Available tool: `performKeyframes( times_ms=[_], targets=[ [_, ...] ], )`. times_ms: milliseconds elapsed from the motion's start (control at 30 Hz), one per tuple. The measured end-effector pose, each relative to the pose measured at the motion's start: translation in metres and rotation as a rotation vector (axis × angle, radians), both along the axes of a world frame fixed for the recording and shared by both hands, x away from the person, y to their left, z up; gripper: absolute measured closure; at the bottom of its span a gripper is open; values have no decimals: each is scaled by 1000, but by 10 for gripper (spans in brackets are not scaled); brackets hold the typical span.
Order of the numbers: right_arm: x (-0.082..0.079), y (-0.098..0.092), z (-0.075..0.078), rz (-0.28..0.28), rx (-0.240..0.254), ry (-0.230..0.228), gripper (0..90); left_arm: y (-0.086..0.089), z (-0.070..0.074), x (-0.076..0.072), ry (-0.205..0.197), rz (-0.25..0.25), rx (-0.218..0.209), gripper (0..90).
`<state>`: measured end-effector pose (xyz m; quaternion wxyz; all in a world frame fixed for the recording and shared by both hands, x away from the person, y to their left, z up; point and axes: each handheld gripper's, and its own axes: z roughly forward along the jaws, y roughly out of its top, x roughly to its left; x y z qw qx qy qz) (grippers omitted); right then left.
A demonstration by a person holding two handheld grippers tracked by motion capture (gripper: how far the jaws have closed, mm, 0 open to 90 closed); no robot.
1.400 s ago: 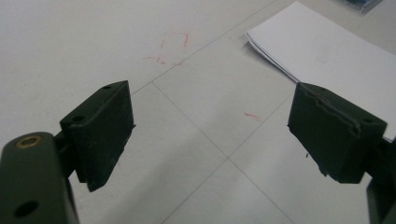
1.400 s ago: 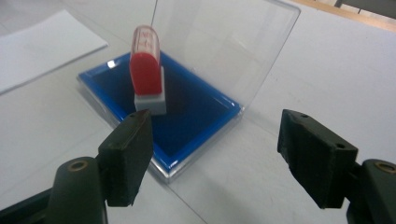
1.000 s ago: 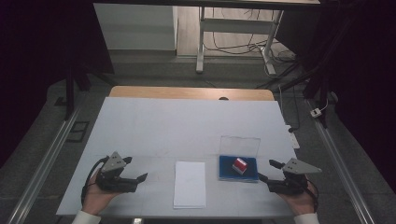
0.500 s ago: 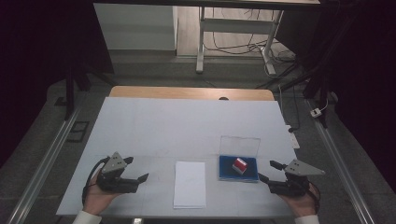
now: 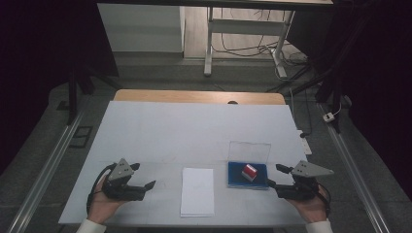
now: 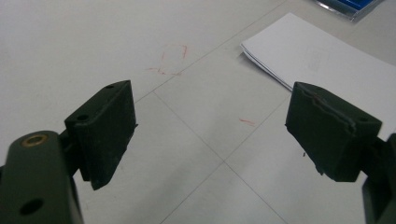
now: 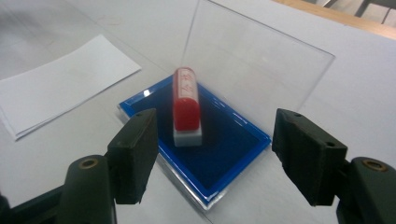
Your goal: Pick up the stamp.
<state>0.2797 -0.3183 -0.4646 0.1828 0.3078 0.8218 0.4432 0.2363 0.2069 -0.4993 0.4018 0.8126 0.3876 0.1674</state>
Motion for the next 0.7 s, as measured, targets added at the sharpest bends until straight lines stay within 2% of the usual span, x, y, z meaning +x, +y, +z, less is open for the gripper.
performKeyframes(
  times_ms=[267,367,600,700],
  targets=[
    [8,12,6,28,-33,35,316,1,-1,0,0,4,4,163],
    [11,18,11,29,-54,35,316,1,-1,0,0,9,0,163],
    [15,32,24,49,-56,33,317,2,0,0,0,9,-2,163],
    [19,40,29,56,-79,42,318,2,0,0,0,9,1,163]
  ],
)
